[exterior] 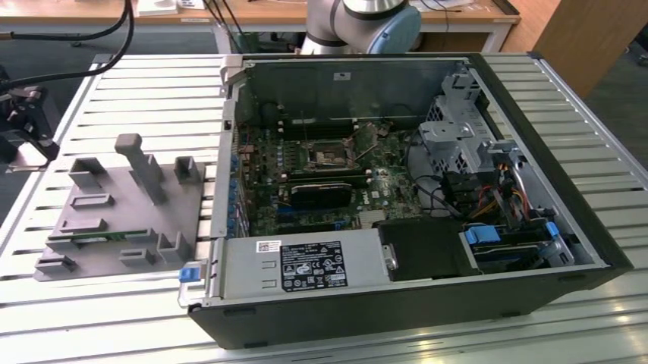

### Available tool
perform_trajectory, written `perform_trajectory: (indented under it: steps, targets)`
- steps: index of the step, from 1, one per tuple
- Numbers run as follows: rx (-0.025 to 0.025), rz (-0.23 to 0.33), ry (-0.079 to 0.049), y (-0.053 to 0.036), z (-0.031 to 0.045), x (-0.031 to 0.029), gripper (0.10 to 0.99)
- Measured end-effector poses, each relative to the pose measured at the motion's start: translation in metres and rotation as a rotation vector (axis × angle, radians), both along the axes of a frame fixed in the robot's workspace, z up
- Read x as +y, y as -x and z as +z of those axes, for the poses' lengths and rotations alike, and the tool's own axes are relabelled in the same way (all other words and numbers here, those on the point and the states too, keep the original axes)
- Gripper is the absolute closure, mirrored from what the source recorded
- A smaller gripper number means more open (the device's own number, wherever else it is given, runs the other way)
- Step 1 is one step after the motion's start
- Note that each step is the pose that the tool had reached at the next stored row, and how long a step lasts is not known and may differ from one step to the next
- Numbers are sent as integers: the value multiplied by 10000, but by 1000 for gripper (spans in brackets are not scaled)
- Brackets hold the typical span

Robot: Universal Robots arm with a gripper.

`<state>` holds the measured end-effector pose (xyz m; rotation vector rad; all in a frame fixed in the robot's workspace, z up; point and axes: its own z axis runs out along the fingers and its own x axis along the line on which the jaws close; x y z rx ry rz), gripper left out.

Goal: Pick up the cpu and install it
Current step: 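Pick up the cpu and move it towards the insertion slot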

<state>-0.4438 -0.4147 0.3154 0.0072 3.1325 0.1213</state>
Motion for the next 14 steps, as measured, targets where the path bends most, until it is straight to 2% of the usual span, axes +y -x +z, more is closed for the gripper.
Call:
perform_trajectory:
  steps: [14]
  targets:
    - [0,0,0,0,147,5,557]
